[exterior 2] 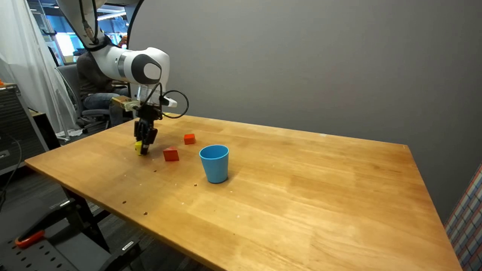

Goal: Pick the yellow block and put it in the cup

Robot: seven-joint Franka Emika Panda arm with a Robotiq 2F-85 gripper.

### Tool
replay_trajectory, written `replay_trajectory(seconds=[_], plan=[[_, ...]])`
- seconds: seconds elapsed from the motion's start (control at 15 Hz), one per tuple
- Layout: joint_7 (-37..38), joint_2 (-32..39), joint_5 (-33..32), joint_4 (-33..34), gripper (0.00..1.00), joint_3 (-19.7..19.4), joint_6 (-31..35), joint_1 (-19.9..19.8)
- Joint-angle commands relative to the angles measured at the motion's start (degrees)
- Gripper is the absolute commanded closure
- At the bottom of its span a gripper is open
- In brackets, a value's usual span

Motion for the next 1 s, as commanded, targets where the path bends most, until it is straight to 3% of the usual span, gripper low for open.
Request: replay_trajectory(seconds=[0.0, 0.4, 0.6, 0.93], plan=[[2.28, -4.7, 2.97, -2.89, 0.8, -0.61, -0.83, -1.15], [12.18, -22.44, 3.71, -16.33, 0.8, -4.43, 3.97, -2.77], [17.4, -30.79, 3.31, -22.8, 0.8, -5.77, 4.15, -5.04], [23.74, -38.32, 3.12, -31.65, 0.8, -7.53, 7.05, -10.83]])
